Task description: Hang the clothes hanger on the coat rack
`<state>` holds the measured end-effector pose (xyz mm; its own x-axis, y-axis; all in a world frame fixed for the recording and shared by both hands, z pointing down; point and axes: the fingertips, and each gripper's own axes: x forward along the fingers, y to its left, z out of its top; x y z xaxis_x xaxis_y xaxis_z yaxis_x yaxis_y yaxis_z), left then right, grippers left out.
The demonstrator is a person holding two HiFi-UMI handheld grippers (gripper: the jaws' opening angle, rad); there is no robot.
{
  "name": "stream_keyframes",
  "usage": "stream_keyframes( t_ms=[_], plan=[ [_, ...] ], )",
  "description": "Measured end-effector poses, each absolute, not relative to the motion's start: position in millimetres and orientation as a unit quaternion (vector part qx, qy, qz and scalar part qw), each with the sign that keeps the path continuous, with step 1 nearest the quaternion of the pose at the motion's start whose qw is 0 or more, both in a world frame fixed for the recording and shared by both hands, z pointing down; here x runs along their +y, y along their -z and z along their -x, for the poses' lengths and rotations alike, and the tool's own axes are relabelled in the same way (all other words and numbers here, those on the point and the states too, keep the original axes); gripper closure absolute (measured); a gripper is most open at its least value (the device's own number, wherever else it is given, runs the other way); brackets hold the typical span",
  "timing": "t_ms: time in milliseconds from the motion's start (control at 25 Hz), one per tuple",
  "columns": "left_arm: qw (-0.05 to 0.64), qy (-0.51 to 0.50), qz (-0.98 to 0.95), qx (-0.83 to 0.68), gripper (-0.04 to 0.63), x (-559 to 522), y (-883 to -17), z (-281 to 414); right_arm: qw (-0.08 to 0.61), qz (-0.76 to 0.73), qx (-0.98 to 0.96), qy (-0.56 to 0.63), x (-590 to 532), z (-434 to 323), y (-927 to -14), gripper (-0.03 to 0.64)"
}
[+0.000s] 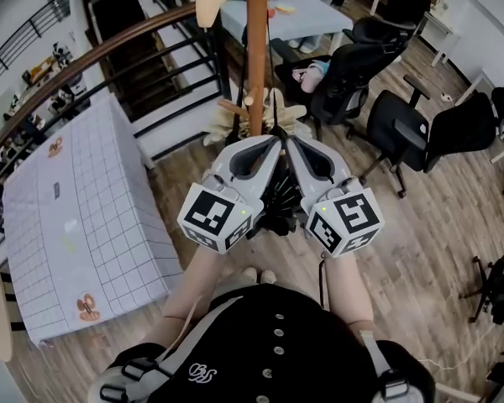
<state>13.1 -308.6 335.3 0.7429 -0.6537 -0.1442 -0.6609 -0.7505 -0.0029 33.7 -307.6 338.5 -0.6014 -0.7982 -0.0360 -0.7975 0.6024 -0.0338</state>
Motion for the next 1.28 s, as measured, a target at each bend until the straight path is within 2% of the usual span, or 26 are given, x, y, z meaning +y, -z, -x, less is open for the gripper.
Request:
stream_keyframes(
  t_ms=[560,1280],
  plan=[
    [0.002,-0.053,0.934,0.354,0.595,-314,-353,-13,0.003,0.447,0.894,0.022,-311,-32,-356,0.617],
    [0.002,-0.043,0.934,0.354,0.595,-318,-356,-11,-0.001,0.434,0.9,0.024,-314,-30,-358,0.618]
  ],
)
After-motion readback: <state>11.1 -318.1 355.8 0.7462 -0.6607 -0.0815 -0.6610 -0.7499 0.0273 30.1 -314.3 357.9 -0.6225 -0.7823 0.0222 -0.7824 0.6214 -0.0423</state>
